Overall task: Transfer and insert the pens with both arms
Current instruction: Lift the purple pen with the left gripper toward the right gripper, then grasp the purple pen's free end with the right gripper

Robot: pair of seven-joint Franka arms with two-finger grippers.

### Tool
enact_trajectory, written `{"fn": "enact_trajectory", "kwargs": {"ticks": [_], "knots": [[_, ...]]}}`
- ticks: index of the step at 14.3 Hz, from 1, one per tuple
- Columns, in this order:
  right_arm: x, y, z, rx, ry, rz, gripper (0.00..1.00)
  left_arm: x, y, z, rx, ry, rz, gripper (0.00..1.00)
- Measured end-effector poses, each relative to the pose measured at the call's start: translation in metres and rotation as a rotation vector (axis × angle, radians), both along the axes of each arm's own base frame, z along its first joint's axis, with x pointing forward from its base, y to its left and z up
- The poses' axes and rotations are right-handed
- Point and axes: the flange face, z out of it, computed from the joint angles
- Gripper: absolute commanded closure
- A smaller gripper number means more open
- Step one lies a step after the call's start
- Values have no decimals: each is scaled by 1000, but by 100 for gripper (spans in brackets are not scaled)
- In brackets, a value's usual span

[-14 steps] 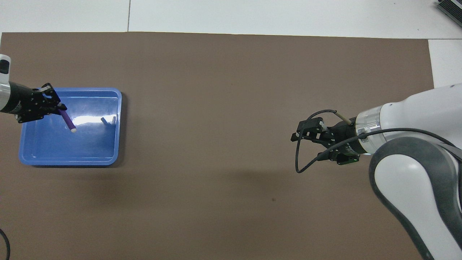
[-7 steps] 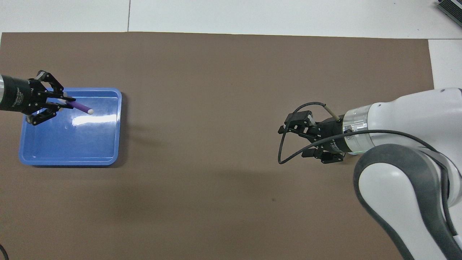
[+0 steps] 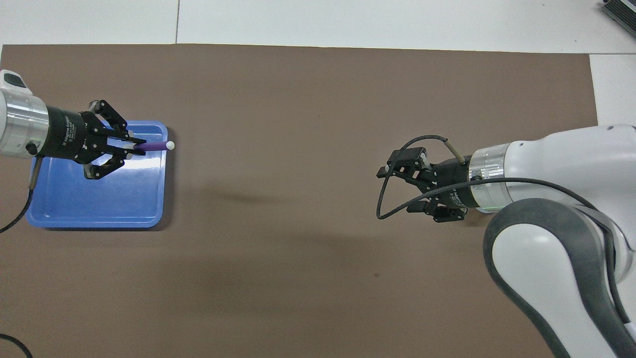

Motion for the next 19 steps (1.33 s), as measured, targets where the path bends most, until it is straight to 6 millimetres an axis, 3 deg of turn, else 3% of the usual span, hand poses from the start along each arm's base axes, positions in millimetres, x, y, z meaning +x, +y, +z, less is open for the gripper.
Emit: {"fn": "enact_trajectory", "kwargs": {"ticks": [8, 14, 19], "knots": [[-18, 104, 18, 124, -130, -190, 0, -63, -75, 17, 15, 104, 83, 100], [-32, 163, 20, 192, -149, -269, 0, -95, -99, 20, 30, 115, 101, 100], [-62, 212, 37, 238, -150, -209, 0, -110, -109, 20, 34, 106, 134, 100]]}}
